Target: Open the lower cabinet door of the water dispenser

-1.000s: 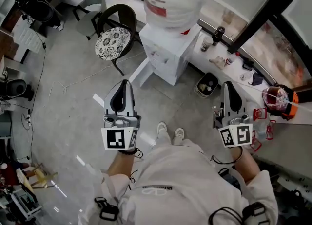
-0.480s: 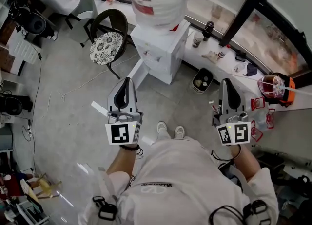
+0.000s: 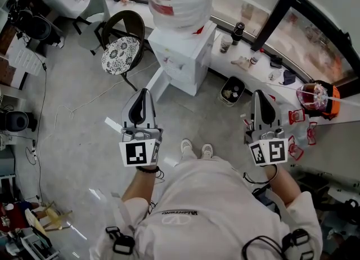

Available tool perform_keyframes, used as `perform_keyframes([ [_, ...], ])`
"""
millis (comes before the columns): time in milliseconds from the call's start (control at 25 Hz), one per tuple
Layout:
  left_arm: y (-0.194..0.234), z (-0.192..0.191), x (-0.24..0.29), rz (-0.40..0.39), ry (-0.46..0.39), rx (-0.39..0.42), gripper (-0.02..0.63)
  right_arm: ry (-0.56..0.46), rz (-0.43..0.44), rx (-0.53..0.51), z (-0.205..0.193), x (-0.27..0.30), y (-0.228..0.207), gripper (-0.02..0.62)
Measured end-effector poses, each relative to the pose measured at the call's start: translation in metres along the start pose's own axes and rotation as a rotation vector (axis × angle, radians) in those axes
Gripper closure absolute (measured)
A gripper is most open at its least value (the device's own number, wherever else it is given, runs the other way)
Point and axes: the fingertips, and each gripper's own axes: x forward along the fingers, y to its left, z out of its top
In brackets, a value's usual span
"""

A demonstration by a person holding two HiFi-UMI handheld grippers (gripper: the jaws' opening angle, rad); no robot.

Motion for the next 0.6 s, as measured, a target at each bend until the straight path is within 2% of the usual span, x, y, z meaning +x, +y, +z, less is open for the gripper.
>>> perform_keyframes([
  [600, -0.0042, -0.0021, 0.0018, 0.007, -0.001, -0.007, 0.603, -0.001, 0.001, 0.004, -0.0034, 0.0013, -0.0041, 0.572],
])
